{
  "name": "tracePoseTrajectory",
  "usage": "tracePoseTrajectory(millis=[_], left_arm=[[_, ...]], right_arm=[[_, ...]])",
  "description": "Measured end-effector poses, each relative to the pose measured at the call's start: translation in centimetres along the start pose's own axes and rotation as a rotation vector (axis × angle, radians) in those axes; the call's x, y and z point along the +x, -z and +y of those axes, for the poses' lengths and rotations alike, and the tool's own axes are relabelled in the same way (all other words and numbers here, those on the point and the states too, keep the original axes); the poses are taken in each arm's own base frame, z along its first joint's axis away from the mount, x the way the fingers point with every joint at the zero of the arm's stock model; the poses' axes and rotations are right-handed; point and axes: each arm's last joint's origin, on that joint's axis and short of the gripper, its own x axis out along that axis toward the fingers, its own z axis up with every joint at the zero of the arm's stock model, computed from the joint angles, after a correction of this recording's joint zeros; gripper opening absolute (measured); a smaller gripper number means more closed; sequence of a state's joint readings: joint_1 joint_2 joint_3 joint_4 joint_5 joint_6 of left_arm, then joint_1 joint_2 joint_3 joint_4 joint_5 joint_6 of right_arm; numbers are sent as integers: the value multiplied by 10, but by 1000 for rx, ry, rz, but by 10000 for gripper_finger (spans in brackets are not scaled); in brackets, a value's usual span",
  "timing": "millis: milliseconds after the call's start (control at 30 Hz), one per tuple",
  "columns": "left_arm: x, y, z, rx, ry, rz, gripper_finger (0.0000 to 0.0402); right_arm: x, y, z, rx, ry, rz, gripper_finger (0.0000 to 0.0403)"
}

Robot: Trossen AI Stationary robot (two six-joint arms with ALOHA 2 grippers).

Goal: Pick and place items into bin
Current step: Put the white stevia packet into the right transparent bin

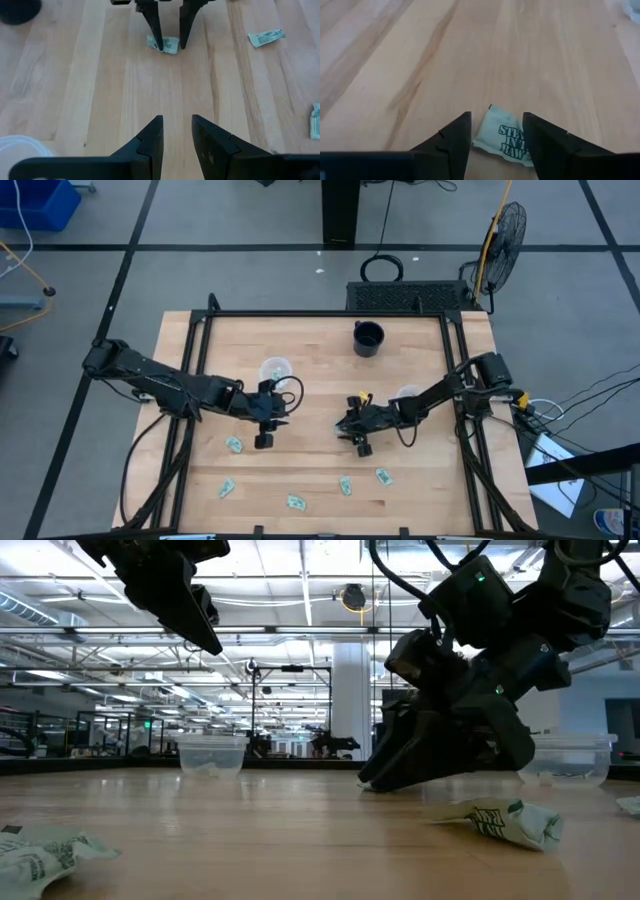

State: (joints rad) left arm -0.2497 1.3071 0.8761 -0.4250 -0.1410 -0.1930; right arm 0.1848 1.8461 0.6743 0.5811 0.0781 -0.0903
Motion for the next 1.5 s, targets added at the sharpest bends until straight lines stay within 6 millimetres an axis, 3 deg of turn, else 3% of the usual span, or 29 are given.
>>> tracePoseTrajectory(millis=[300, 533, 700, 900, 1033, 1167, 1267, 1500], left_arm=[[0, 0, 0, 4, 0, -1, 108], [0, 0, 0, 6, 0, -2, 108], [0, 0, 0, 3, 0, -1, 108], [0, 0, 0, 0, 0, 1, 108], [0, 0, 0, 1, 0, 1, 108], [0, 0, 0, 5, 0, 1, 108], [0, 0, 0, 6, 0, 1, 108], [0, 0, 0, 6, 0, 2, 108]], right_arm=[[-1, 8, -1, 43, 52, 89, 97], [-15, -3, -5, 38, 100, 69, 16], [-50, -25, -9, 34, 216, 60, 14], [-120, -38, -8, 104, 415, 90, 13], [-157, -22, -9, 289, 449, 197, 9], [-178, -2, -10, 389, 494, 360, 14], [-181, 10, -11, 429, 522, 410, 14], [-172, 31, -4, 539, 400, 461, 21]])
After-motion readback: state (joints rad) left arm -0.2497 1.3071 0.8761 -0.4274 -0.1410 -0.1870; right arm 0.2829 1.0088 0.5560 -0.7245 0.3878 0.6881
